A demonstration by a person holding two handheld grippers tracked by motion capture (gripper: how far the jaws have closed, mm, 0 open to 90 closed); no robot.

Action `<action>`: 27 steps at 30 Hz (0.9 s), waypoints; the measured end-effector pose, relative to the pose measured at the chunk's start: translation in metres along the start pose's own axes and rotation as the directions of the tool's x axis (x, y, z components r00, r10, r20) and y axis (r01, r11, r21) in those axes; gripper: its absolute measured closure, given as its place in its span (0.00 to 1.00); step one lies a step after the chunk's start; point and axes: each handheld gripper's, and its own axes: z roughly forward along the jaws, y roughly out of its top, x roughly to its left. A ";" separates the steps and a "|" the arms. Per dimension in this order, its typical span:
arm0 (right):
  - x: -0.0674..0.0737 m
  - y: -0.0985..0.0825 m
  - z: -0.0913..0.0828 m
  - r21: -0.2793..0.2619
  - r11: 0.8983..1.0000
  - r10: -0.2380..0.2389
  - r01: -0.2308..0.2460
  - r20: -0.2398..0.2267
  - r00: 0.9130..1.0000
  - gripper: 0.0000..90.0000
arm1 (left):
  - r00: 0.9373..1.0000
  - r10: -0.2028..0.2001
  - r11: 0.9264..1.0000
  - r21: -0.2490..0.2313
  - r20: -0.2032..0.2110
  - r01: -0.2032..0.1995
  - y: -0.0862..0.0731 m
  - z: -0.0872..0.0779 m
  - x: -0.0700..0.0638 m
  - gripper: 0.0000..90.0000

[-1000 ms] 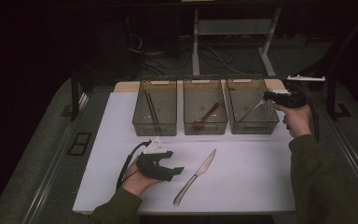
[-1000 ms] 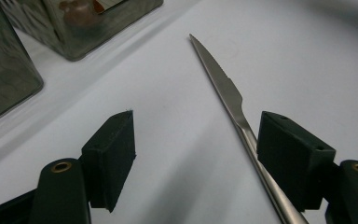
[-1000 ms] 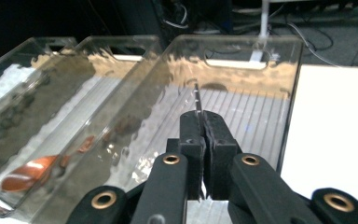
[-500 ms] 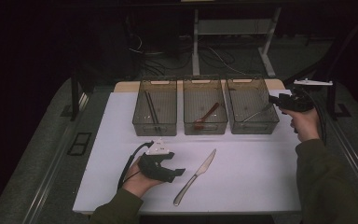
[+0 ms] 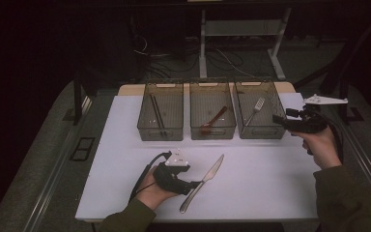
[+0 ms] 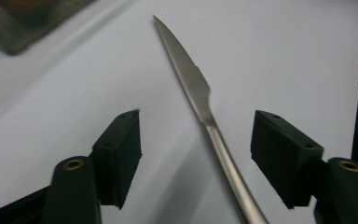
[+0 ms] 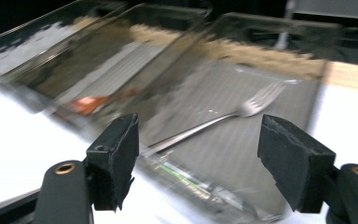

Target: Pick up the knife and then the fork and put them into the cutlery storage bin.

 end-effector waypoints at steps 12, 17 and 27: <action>0.059 -0.037 -0.004 0.070 0.992 -0.096 0.106 -0.134 0.986 0.32 | 0.998 0.047 0.989 0.145 -0.040 -0.040 0.001 0.026 -0.023 0.69; 0.072 -0.048 -0.007 0.088 0.988 -0.107 0.123 -0.165 0.980 0.33 | 0.994 0.088 0.983 0.164 -0.057 -0.077 0.003 0.026 -0.022 0.82; 0.079 -0.058 -0.010 0.102 0.985 -0.119 0.141 -0.192 0.974 0.33 | 0.996 0.080 0.981 0.181 -0.025 -0.074 0.002 0.021 -0.011 0.87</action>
